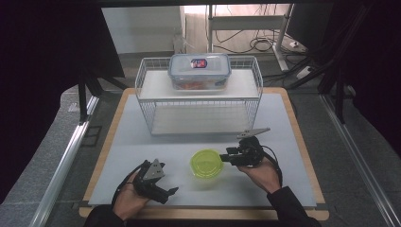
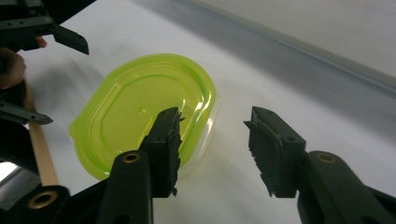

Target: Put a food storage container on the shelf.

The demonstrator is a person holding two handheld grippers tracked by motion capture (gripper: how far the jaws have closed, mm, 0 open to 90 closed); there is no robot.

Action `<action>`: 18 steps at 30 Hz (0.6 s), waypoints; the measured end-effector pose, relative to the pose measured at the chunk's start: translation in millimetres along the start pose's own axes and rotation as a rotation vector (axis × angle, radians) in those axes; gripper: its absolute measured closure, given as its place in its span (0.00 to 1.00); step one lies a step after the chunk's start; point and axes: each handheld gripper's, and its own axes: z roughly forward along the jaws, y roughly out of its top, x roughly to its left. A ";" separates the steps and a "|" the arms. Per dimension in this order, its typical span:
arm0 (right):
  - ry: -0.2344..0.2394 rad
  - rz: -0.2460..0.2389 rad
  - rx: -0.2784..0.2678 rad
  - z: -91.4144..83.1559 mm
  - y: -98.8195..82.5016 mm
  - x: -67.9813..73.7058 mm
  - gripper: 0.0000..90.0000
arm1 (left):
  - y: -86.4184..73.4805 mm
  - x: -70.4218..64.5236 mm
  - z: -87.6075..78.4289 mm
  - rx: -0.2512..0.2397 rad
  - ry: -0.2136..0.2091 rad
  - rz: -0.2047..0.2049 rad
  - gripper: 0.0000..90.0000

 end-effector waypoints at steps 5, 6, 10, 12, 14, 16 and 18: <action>0.054 0.050 0.015 10.3 1.0 -5.9 0.65 | 0.2 -0.3 0.0 0.001 0.000 0.002 0.04; 0.075 0.066 0.019 12.5 1.0 -8.0 0.66 | 0.2 -0.4 0.2 0.001 0.000 0.004 0.04; 0.138 0.122 0.034 21.2 0.3 -14.0 0.71 | 0.2 -0.4 0.3 0.005 -0.001 0.005 0.04; 0.150 0.137 0.040 22.6 0.0 -15.4 0.73 | 0.1 -0.3 0.3 0.004 -0.001 0.005 0.04; 0.169 0.171 0.045 23.8 -0.3 -18.7 0.75 | 0.0 -0.5 0.4 0.005 0.001 0.009 0.05; 0.185 0.194 0.048 24.6 -1.0 -21.4 0.78 | 0.1 -0.7 0.6 0.006 0.000 0.011 0.05; 0.216 0.228 0.049 26.0 -1.9 -24.9 0.80 | 0.1 -0.7 0.8 0.007 0.001 0.013 0.05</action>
